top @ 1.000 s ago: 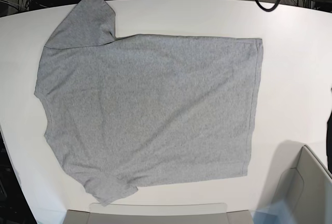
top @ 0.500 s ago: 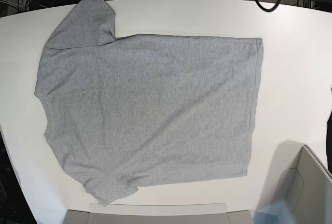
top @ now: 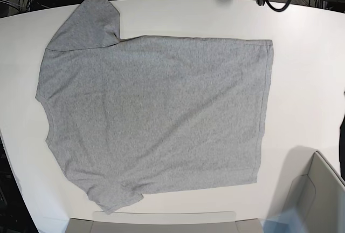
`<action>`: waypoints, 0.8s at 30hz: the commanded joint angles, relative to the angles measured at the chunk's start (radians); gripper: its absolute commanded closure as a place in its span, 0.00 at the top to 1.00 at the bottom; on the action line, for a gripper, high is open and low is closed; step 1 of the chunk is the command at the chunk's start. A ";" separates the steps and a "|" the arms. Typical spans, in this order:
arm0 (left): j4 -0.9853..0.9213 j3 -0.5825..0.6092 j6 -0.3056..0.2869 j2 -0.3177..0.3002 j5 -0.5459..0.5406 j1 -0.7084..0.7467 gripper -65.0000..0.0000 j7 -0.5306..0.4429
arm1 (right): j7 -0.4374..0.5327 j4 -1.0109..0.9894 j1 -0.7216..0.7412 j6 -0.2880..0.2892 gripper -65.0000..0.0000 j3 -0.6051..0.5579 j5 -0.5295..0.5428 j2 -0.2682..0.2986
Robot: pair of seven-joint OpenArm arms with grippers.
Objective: Fold the T-shirt properly
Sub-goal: 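Move both grippers down toward the shoulder corners of the grey T-shirt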
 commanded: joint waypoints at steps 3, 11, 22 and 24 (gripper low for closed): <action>0.011 0.000 0.002 0.001 -0.003 0.016 0.07 -0.018 | -0.038 0.024 0.044 -0.003 0.34 0.006 -0.001 0.003; 0.011 -0.003 0.002 0.000 -0.003 0.016 0.07 -0.018 | -0.222 0.024 0.195 0.002 0.34 0.004 0.109 -0.004; 0.013 -0.003 0.005 -0.005 -0.003 -0.007 0.07 0.031 | -0.326 -0.045 0.281 0.002 0.34 0.003 0.244 -0.003; 0.013 -0.003 0.005 -0.005 -0.003 -0.010 0.07 0.040 | -0.326 -0.066 0.293 0.001 0.34 -0.002 0.244 -0.007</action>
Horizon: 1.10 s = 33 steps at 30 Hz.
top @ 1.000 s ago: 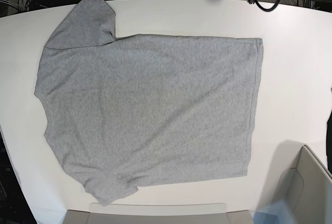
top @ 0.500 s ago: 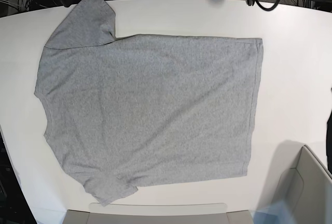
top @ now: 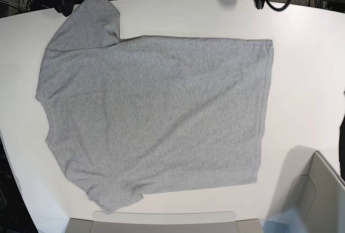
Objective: Fold the T-shirt properly
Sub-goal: 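Move both grippers down toward the shoulder corners of the grey T-shirt, then close both grippers on the shirt's shoulder edges near the collar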
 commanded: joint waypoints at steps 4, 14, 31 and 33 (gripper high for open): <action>0.013 -0.003 0.004 -0.002 -0.004 0.016 0.07 -0.029 | 0.025 0.001 -0.005 0.008 0.34 0.001 0.001 -0.014; 0.019 -0.005 0.006 -0.002 -0.010 0.016 0.07 -0.029 | -0.130 -0.002 0.071 0.008 0.34 0.009 0.001 -0.044; 0.289 0.000 0.001 -0.003 -0.138 0.025 0.14 0.236 | -0.132 -0.028 0.032 0.006 0.34 0.001 0.001 -0.085; 0.341 0.003 0.001 0.000 -0.139 0.025 0.16 0.309 | -0.132 -0.035 0.032 0.008 0.34 -0.001 0.000 -0.088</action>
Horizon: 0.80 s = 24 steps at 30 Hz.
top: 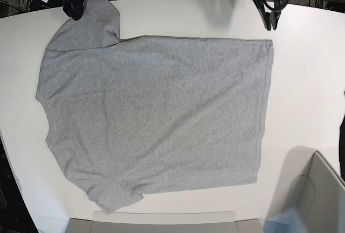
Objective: Fold the T-shirt properly
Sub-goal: 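Close both grippers on the shirt's shoulder edges near the collar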
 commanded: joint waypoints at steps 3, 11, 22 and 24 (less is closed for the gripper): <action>0.087 0.001 0.004 0.003 -0.023 0.018 0.21 0.086 | -0.060 -0.013 -0.022 -0.040 0.34 -0.004 0.020 0.004; 0.216 -0.002 0.001 -0.106 -0.376 0.006 0.31 0.505 | -0.151 -0.008 -0.022 -0.040 0.34 0.007 0.021 0.003; 0.210 -0.010 0.001 -0.219 -0.606 -0.137 0.32 0.837 | -0.154 -0.008 -0.022 -0.042 0.34 0.005 0.084 0.007; 0.196 -0.051 0.001 -0.215 -0.625 -0.156 0.32 0.851 | -0.154 -0.008 -0.022 -0.042 0.34 0.005 0.084 0.006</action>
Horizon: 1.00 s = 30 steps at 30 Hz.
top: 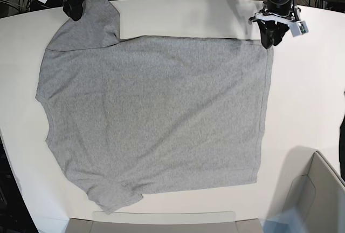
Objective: Fold the T-shirt properly
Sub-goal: 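Close both grippers on the shirt's shoulder edges near the collar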
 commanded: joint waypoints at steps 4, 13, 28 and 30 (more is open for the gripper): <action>-0.040 -0.064 -0.001 -0.007 -0.016 -0.030 0.32 0.036 | -0.101 -0.013 -0.020 -0.062 0.34 -0.011 0.023 0.001; -0.113 -0.187 -0.153 0.024 -0.016 -0.165 0.32 0.301 | -0.101 -0.011 -0.020 -0.067 0.34 -0.016 0.025 0.001; -0.248 -0.316 -0.318 0.036 -0.015 -0.275 0.32 0.456 | -0.101 -0.011 -0.022 -0.069 0.34 -0.016 0.025 0.000; -0.251 -0.314 -0.341 0.039 -0.015 -0.275 0.32 0.456 | -0.101 -0.011 -0.022 -0.069 0.34 -0.016 0.025 0.000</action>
